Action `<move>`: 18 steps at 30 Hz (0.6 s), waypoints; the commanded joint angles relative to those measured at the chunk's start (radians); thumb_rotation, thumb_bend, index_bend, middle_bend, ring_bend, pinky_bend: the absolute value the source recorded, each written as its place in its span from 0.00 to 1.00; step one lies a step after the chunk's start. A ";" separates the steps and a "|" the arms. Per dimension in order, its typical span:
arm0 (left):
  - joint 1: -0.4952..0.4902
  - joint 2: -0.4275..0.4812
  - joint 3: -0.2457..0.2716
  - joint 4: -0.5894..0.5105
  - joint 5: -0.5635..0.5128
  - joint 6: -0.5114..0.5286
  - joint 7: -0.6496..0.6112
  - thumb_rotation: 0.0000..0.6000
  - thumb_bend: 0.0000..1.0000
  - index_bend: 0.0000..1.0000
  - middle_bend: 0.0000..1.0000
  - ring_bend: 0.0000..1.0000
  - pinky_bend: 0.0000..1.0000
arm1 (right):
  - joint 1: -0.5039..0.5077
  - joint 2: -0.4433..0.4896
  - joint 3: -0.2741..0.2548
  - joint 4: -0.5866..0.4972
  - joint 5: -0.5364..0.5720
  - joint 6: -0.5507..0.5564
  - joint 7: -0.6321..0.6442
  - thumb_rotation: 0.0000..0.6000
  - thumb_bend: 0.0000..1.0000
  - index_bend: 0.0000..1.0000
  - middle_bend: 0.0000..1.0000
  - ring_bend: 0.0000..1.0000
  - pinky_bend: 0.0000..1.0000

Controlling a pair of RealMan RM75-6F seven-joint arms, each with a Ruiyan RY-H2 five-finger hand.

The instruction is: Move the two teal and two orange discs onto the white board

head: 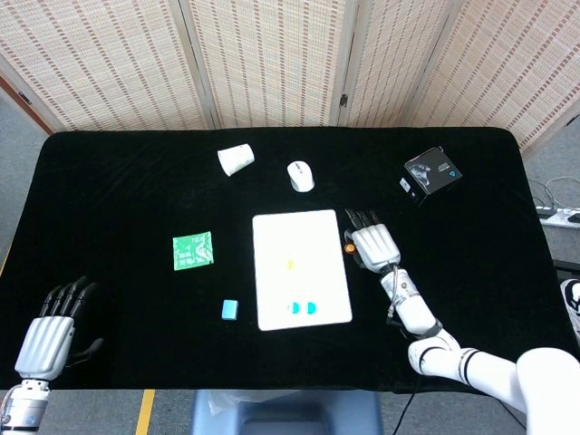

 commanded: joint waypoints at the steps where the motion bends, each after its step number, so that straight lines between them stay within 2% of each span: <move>1: 0.000 0.001 0.000 -0.003 0.002 0.002 0.003 1.00 0.28 0.10 0.01 0.03 0.00 | 0.004 0.041 -0.002 -0.103 -0.032 0.018 -0.010 1.00 0.48 0.52 0.02 0.00 0.00; 6: 0.001 0.004 0.001 -0.008 0.003 0.004 0.004 1.00 0.28 0.10 0.01 0.04 0.00 | 0.032 0.006 -0.001 -0.129 -0.019 -0.009 -0.039 1.00 0.48 0.52 0.02 0.00 0.00; 18: 0.006 0.007 0.003 -0.005 -0.002 0.006 -0.002 1.00 0.28 0.10 0.01 0.03 0.00 | 0.114 -0.098 0.029 -0.050 0.052 -0.059 -0.120 1.00 0.47 0.52 0.02 0.00 0.00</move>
